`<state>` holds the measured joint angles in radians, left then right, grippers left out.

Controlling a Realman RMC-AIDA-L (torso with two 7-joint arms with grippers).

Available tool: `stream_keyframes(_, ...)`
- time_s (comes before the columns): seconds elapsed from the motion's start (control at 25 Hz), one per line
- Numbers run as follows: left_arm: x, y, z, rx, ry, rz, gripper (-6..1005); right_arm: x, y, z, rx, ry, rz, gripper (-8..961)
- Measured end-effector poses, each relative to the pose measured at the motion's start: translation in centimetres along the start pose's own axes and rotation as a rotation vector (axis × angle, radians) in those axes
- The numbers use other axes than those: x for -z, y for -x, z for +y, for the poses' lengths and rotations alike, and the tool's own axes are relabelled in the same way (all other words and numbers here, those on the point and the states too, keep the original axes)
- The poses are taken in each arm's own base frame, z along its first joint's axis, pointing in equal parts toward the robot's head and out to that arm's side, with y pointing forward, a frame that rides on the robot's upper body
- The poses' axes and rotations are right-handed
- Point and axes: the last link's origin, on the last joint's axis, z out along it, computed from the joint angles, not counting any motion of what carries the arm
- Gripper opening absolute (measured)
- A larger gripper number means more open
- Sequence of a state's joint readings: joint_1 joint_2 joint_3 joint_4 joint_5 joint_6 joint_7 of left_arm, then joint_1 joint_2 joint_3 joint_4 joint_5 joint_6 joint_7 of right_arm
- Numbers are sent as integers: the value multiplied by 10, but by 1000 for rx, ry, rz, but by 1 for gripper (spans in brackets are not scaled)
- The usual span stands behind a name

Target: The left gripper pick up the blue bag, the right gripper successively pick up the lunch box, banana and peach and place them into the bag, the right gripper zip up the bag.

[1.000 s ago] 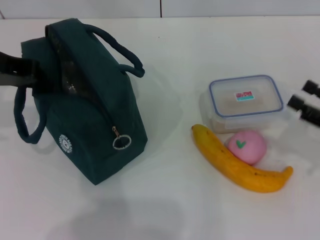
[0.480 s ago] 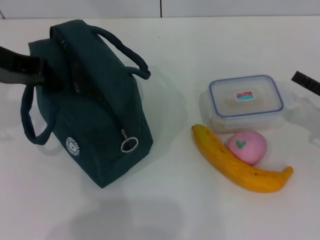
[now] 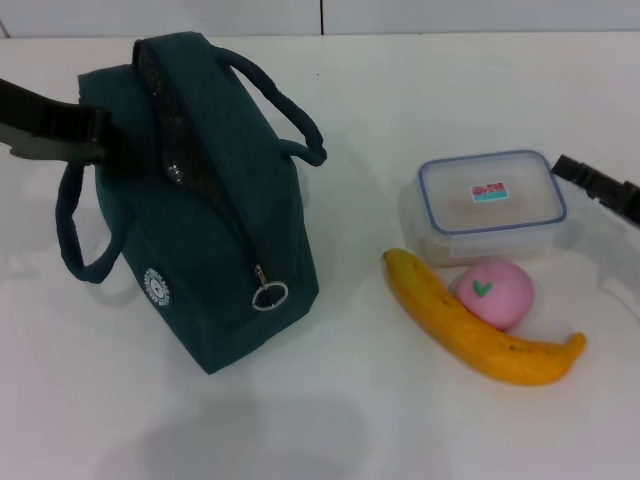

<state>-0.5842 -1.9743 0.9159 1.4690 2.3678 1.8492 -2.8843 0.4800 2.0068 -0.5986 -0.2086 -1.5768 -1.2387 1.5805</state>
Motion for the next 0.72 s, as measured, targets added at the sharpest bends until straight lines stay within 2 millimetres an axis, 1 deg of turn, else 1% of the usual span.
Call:
stream_keyframes(0.2, -1, -1, 0, 0, 2, 0, 31, -5, -8, 1, -20, -4, 24, 855)
stream_keyframes(0.4, -1, -1, 1, -3, 4, 2, 31, -11, -10, 7, -36, 23, 43, 854)
stream_keyframes(0.72, -2, -2, 6, -10, 35, 8, 31, -8, -8, 16, -118, 90, 52, 839)
